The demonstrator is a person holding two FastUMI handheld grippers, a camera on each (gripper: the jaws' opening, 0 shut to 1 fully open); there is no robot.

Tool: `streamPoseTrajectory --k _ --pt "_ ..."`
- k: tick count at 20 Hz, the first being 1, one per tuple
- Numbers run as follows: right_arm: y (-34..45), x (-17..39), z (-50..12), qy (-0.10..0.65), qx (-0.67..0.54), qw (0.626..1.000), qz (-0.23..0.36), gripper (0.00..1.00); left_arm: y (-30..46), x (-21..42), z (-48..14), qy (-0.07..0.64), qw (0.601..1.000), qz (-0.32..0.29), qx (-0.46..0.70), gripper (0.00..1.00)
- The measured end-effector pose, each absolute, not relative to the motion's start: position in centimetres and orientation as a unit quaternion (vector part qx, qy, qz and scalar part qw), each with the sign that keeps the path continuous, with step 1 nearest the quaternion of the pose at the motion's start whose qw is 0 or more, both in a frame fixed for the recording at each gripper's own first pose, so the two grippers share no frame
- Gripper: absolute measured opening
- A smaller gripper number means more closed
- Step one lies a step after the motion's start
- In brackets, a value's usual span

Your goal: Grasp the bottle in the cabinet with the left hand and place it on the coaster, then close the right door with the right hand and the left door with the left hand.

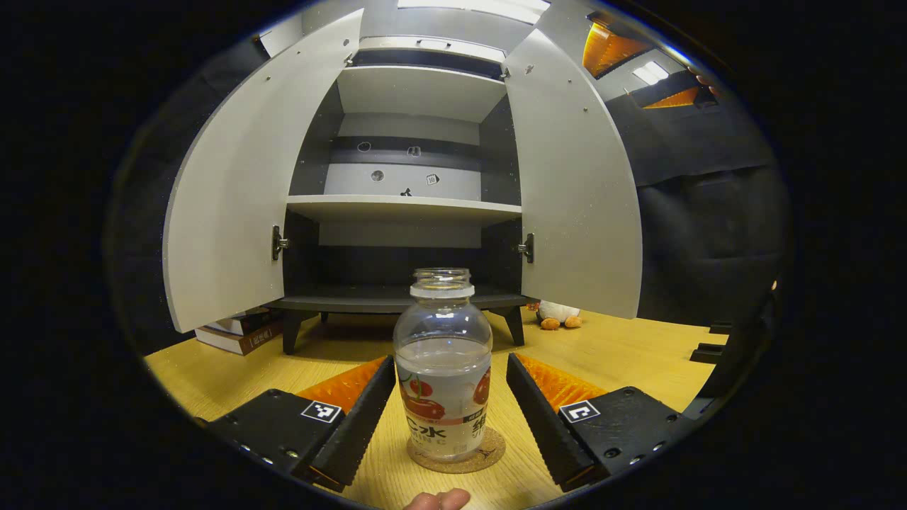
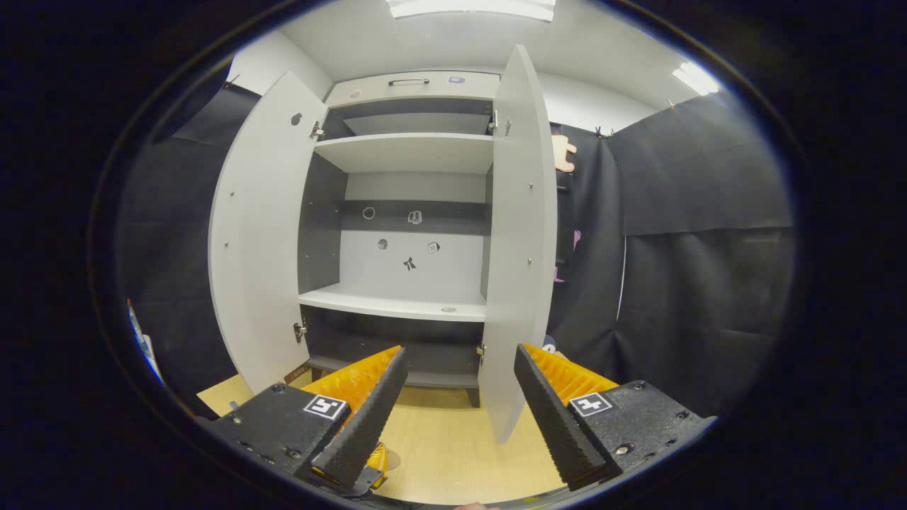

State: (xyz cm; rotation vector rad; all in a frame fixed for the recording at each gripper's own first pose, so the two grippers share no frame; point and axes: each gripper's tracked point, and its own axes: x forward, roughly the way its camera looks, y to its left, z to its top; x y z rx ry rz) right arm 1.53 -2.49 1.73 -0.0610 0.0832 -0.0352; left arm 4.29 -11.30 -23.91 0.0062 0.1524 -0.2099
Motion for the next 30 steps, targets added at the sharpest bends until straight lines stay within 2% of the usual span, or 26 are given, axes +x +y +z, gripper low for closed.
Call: streamPoseTrajectory --k 4,5,7,8,10,11,14,15,16,17,18,19,20,21,22,23,24,25,26,28,29,30 --pt "-2.6 1.4 1.5 0.042 -0.032 0.998 -0.019 0.99 -9.9 3.8 -20.9 0.046 0.995 -0.089 -0.009 0.96" --pt "-2.7 1.4 1.4 0.043 -0.031 0.998 -0.019 0.96 -9.6 3.7 -19.6 0.035 0.996 -0.086 -0.01 0.95" --pt "-3.0 1.3 1.2 0.043 -0.029 0.998 -0.021 0.99 -9.0 3.5 -16.7 0.016 0.996 -0.086 -0.017 0.95" --pt "-3.2 1.3 1.1 0.042 -0.026 0.998 -0.024 0.99 -8.6 3.2 -14.9 0.007 0.996 -0.085 -0.021 0.91" --pt "-3.3 1.2 1.0 0.038 -0.02 0.999 -0.025 0.99 -8.2 3.1 -11.6 -0.008 0.996 -0.089 -0.026 0.99" --pt "-3.3 1.3 0.9 0.035 -0.019 0.999 -0.025 0.99 -7.9 2.9 -10.2 -0.013 0.996 -0.089 -0.028 0.95" --pt "-3.3 1.4 1.1 0.027 -0.019 0.999 -0.021 0.99 -7.0 3.7 -6.8 -0.01 0.996 -0.084 -0.026 0.99" --pt "-3.3 1.5 1.4 0.023 -0.02 0.999 -0.02 0.99 -7.0 3.9 -6.3 0.002 0.996 -0.09 -0.022 0.99" --pt "-3.3 1.6 1.5 0.018 -0.02 0.999 -0.018 0.99 -6.9 4.1 -6.0 0.016 0.995 -0.094 -0.014 0.95" --pt "-3.1 1.7 2.0 0.011 -0.018 1.0 -0.015 0.96 -6.6 4.3 -5.7 0.031 0.995 -0.095 -0.005 0.99" --pt "-3.1 1.8 2.5 0.002 -0.016 1.0 -0.012 0.99 -6.4 4.5 -5.1 0.038 0.995 -0.096 0.003 0.95" --pt "-3.2 1.8 3.2 -0.01 -0.015 1.0 -0.012 0.96 -6.0 4.6 -4.5 0.04 0.995 -0.093 0.006 0.95" --pt "-3.5 1.6 4.3 -0.032 -0.013 0.999 -0.011 0.99 -5.8 4.6 -3.9 0.04 0.995 -0.095 0.004 0.95" --pt "-3.9 1.5 5.6 -0.057 -0.01 0.998 -0.012 0.96 -5.7 4.4 -3.5 0.04 0.994 -0.098 -0.002 0.95" --pt "-4.6 1.4 6.5 -0.07 -0.01 0.997 -0.014 0.99 -5.5 4.2 -3.3 0.042 0.994 -0.099 -0.008 0.95" --pt "-5.6 1.6 7.0 -0.072 -0.014 0.997 -0.024 0.99 -5.2 3.9 -3.2 0.047 0.994 -0.095 -0.013 0.95" --pt "-7.2 1.9 7.4 -0.069 -0.025 0.996 -0.041 0.94 -4.9 3.5 -3.3 0.052 0.995 -0.089 -0.016 0.99" --pt "-8.7 2.1 8.3 -0.07 -0.036 0.995 -0.056 0.99 -4.5 3.2 -3.4 0.057 0.995 -0.082 -0.019 0.95" --pt "-10.1 2.3 9.7 -0.081 -0.044 0.994 -0.067 0.99 -4.2 2.8 -3.3 0.058 0.995 -0.076 -0.023 0.95" --pt "-12.9 3.2 12.3 -0.094 -0.05 0.991 -0.083 0.95 -3.7 2.7 -3.0 0.052 0.996 -0.07 -0.032 0.95" --pt "-14.5 3.9 13.1 -0.091 -0.054 0.99 -0.096 0.99 -3.3 2.7 -2.9 0.051 0.996 -0.065 -0.032 0.95" --pt "-16.0 4.5 14.2 -0.101 -0.059 0.987 -0.106 0.94 -3.0 2.6 -3.0 0.052 0.996 -0.059 -0.029 0.9"
